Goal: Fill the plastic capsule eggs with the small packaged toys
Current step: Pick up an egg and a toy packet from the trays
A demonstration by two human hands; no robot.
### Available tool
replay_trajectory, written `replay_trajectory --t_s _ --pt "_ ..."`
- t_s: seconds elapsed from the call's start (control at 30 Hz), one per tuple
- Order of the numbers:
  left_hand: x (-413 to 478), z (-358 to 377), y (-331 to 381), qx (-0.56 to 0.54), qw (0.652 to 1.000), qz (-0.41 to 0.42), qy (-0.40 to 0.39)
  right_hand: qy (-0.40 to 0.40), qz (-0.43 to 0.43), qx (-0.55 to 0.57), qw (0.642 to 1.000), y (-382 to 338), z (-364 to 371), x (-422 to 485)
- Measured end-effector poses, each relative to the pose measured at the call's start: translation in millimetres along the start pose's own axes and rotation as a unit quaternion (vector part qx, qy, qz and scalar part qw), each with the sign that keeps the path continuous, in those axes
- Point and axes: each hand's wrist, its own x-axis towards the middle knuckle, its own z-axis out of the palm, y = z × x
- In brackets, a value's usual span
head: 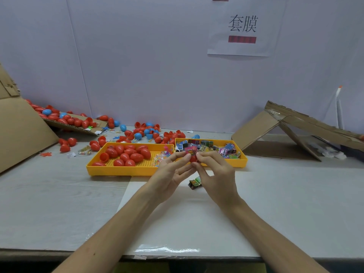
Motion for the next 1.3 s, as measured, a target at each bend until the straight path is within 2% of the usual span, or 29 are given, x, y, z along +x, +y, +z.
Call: replay_trajectory --t_s 0.37,0.53,0.67,0.77,1.17,1.3 --pt "-0.9 -1.0 0.7 -0.007 0.999 -0.013 -0.035 -0.008 0.059 0.003 0.998 -2.0 0.2 2.2" --pt "-3.9 0.9 0.7 0.021 0.999 -0.018 -0.047 0.010 0.041 -0.036 0.998 0.9 2.0 -0.1" --pt "-3.0 3.4 -0.2 0.026 0.999 -0.018 -0.018 0.026 0.014 -0.048 0.998 2.8 2.2 -0.4" --pt "-2.4 2.1 0.1 0.031 0.999 -0.018 -0.023 0.022 -0.007 -0.048 0.999 3.3 2.0 -0.4" --pt "-0.4 0.9 -1.8 0.046 0.998 -0.022 -0.023 0.006 -0.006 -0.022 1.000 4.4 -0.1 0.0" --pt "-2.1 0.3 -1.4 0.035 0.998 -0.024 -0.039 -0.001 0.021 -0.015 1.000 3.2 1.3 0.5"
